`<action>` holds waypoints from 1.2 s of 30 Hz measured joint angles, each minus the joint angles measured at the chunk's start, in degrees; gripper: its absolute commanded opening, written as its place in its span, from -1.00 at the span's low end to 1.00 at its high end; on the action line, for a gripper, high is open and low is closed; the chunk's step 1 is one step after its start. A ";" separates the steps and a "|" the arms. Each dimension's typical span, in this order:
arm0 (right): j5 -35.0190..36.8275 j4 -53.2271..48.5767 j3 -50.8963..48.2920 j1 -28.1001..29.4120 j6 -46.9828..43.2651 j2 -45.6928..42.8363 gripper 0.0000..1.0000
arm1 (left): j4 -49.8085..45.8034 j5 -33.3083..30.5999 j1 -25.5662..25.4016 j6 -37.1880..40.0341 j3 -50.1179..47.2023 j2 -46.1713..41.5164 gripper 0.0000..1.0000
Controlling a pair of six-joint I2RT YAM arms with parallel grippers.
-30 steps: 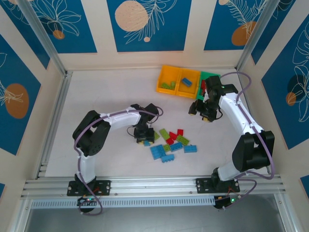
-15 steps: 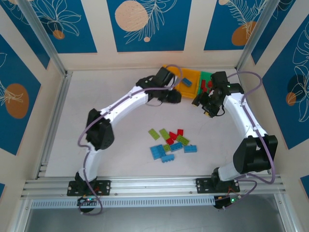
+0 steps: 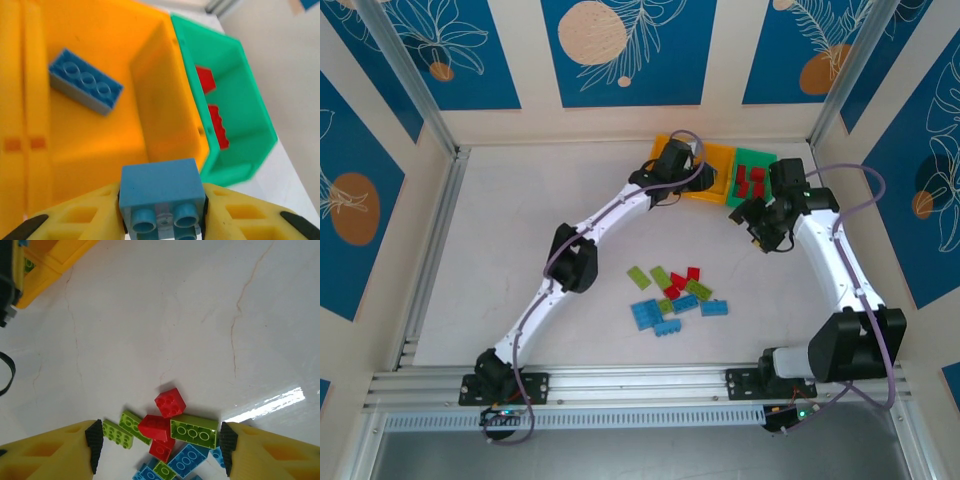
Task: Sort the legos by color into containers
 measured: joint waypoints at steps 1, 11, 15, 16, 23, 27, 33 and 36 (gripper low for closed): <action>0.04 -0.07 -0.31 -0.13 0.00 -0.39 0.32 | 1.64 -0.81 0.26 -1.11 0.00 0.11 0.10; 0.42 -0.26 -1.05 -0.48 -0.04 -2.29 0.32 | 8.15 -3.41 1.70 -7.52 1.11 0.44 0.30; 0.59 -0.17 -1.86 -0.52 -1.92 -2.51 0.33 | 6.25 -1.18 1.84 -4.15 0.33 -1.07 0.30; 0.59 -0.22 -2.21 -0.52 -2.86 -2.60 0.34 | 5.84 -0.39 1.86 -2.84 -1.36 -2.58 0.30; 0.24 -2.01 -6.84 1.31 -11.56 -2.71 0.43 | 8.13 3.69 1.88 10.05 -33.64 -31.28 0.50; -0.70 -4.44 -11.10 6.56 -13.62 -2.71 0.50 | 10.27 5.29 1.88 18.36 -50.10 -50.07 0.77; -0.26 -6.32 -18.05 17.53 -12.35 -2.47 0.76 | 9.77 8.92 1.62 31.32 -70.53 -69.90 1.00; 1.31 -5.81 -18.73 22.01 -11.43 -0.28 0.83 | 5.64 11.28 1.44 37.79 -76.81 -73.88 1.00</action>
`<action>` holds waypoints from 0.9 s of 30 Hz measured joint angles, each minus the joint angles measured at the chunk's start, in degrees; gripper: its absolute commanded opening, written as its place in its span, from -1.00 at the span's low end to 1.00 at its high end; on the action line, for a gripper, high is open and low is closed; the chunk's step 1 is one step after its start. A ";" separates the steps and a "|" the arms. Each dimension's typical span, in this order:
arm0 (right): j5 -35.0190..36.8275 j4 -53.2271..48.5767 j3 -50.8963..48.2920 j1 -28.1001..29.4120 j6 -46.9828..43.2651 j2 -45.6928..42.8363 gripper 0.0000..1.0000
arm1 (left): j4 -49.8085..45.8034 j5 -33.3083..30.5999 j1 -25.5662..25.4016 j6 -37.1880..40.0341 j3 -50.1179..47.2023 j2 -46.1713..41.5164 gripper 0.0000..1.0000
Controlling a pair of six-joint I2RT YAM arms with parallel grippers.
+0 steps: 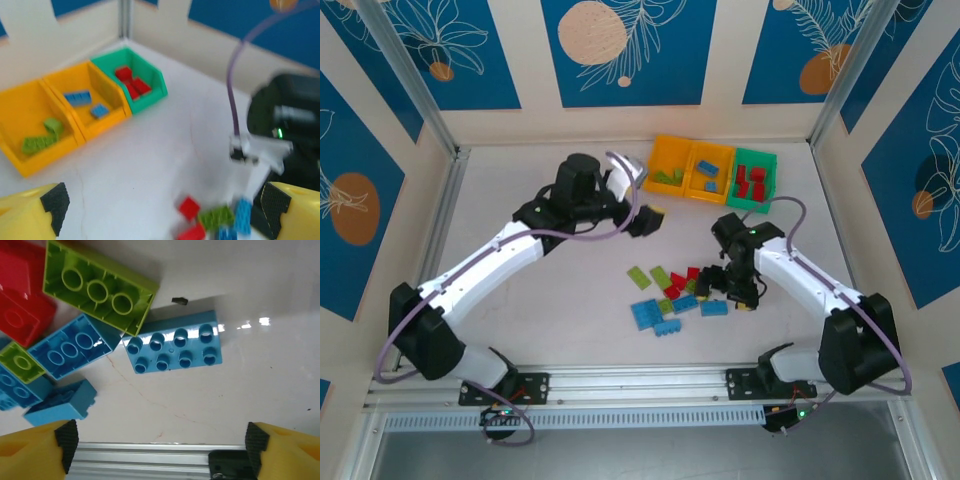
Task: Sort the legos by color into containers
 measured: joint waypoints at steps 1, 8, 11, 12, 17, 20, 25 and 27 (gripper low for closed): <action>0.35 0.57 0.00 0.94 0.48 0.87 0.84 | -1.79 0.98 -0.11 1.92 -1.07 -0.50 1.00; 6.34 5.62 -1.36 7.50 3.04 7.32 0.86 | -10.45 4.35 -1.38 10.73 -4.37 -2.56 1.00; 8.87 6.64 -3.19 8.96 3.96 9.09 0.83 | -10.49 4.33 -1.51 11.34 -5.88 -4.26 1.00; 9.86 6.91 -3.82 9.22 4.24 9.46 0.80 | -10.45 4.33 -1.51 11.45 -6.01 -4.59 1.00; 12.48 8.07 -4.68 10.10 4.55 10.08 0.74 | -10.14 4.31 -1.51 11.69 -6.16 -4.81 1.00; 13.42 9.70 -4.68 10.29 4.11 10.23 0.61 | -9.79 4.31 -1.51 11.69 -6.34 -4.81 1.00; 13.46 11.72 -4.46 10.40 3.21 12.61 0.25 | -9.14 4.31 -1.51 11.69 -7.98 -4.83 1.00; 13.60 11.50 -4.31 10.51 3.61 12.37 0.16 | -9.05 4.28 -1.51 11.69 -8.90 -4.98 1.00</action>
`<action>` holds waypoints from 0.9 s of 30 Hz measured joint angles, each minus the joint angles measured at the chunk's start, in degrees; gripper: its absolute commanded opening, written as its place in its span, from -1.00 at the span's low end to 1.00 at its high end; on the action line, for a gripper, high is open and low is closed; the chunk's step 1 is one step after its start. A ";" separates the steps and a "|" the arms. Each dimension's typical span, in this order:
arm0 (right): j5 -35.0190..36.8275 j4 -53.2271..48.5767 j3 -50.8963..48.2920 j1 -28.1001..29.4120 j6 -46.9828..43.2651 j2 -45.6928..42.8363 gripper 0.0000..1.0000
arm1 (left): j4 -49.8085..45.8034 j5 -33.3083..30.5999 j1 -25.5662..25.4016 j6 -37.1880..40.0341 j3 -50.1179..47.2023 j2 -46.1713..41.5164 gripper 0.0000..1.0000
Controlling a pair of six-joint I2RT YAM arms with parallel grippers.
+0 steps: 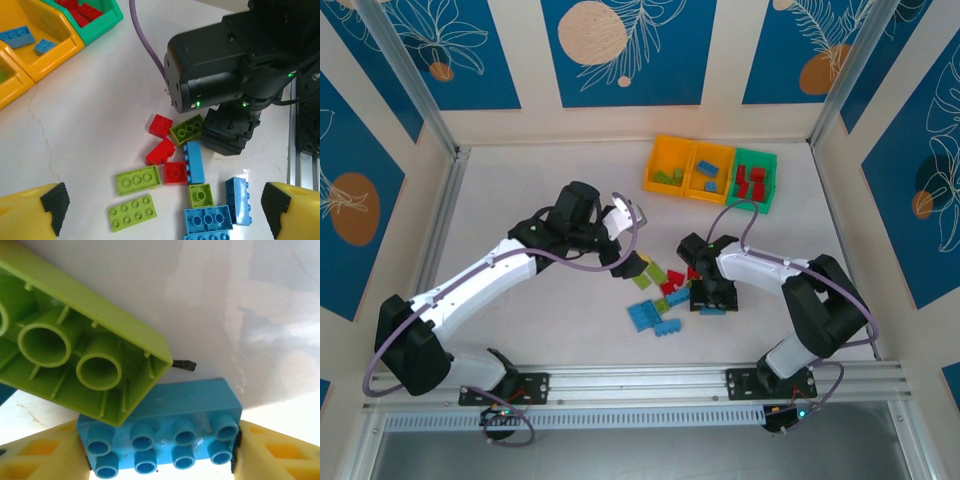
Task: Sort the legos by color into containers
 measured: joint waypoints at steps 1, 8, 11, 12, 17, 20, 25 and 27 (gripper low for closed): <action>0.11 0.02 -0.02 0.00 -0.02 -0.15 0.13 | 0.00 -0.02 0.00 0.00 -0.37 -0.11 1.00; 0.52 -1.51 0.59 -1.70 0.04 -5.05 0.04 | 0.39 -0.66 0.00 -0.02 -1.60 -2.51 1.00; 0.46 -2.67 4.55 -6.03 -0.31 -9.18 0.03 | 0.81 -0.70 0.00 -0.04 -1.60 -3.17 1.00; 0.26 -2.54 6.71 -8.02 -0.68 -10.03 0.03 | 1.07 -0.90 0.00 -0.09 -1.60 -3.19 1.00; -0.63 1.07 20.48 -16.44 -3.39 -5.22 0.00 | 3.08 -1.46 -0.13 -0.94 -1.62 -3.13 1.00; -0.61 2.80 32.87 -19.39 -5.42 5.38 -0.01 | 3.67 -1.53 -0.39 -1.53 -1.62 -2.78 1.00; -0.46 3.45 51.43 -21.05 -7.74 24.17 -0.01 | 3.63 -2.36 -1.11 -2.71 -1.62 -2.54 1.00; -0.15 2.32 59.17 -21.49 -8.79 31.58 0.00 | 3.41 -3.23 -1.49 -3.61 -1.62 -2.56 1.00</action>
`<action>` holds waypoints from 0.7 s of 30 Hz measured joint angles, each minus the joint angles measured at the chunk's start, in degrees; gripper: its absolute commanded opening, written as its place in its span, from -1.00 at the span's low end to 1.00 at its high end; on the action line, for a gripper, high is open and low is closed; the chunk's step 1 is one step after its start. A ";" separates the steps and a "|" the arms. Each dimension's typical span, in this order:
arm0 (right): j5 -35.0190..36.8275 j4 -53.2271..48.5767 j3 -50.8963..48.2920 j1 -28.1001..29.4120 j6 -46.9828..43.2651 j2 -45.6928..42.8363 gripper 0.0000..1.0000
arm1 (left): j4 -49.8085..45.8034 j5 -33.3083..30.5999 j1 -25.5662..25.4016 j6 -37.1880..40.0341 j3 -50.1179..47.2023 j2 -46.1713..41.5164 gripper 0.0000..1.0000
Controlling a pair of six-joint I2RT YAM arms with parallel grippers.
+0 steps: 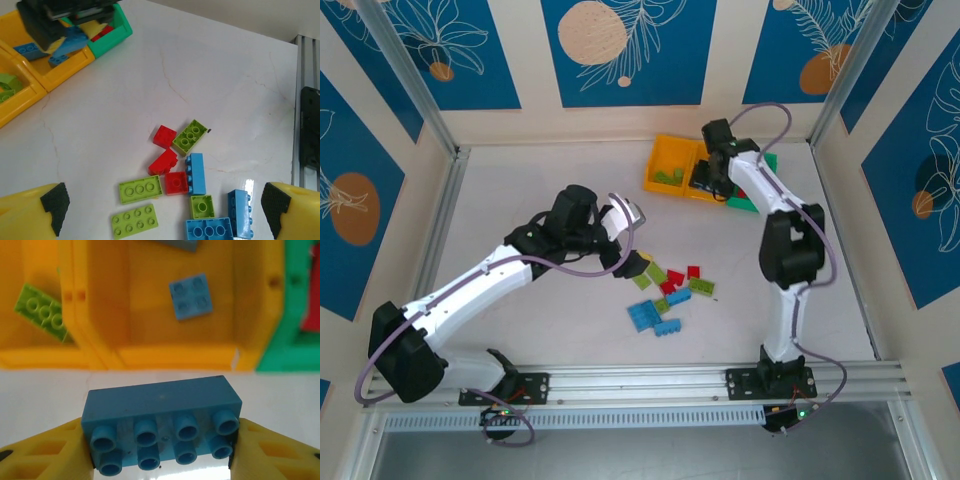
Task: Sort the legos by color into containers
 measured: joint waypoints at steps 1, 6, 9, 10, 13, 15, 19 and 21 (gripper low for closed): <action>0.11 -0.46 2.84 -0.15 -0.35 2.45 0.01 | -0.09 -0.39 -0.11 -0.17 0.00 0.00 1.00; 0.22 -6.60 20.24 -1.53 -1.84 15.15 0.20 | -0.76 -2.64 -0.50 -1.92 -0.09 -0.17 1.00; 0.17 -8.90 24.20 -2.71 -2.49 16.87 0.36 | -0.72 -3.91 -0.70 -2.32 -0.44 -0.87 1.00; 0.07 -9.51 24.70 -2.95 -2.93 16.87 0.41 | -0.63 -4.31 -0.76 -2.43 -0.48 -1.03 1.00; -0.31 -10.54 26.34 -3.74 -3.63 16.87 0.50 | -0.24 -5.01 -0.76 -2.54 -0.52 -1.18 1.00; -0.66 -11.47 26.99 -4.02 -4.09 16.87 0.52 | -0.07 -5.51 -0.76 -2.54 -0.52 -1.07 1.00; -2.38 -13.31 28.65 -3.98 -4.55 16.72 0.52 | -0.02 -6.05 -0.76 -2.51 -0.46 0.15 1.00; -3.50 -13.81 27.98 -3.98 -4.79 15.67 0.51 | -0.07 -6.49 -0.79 -2.49 -0.22 1.31 1.00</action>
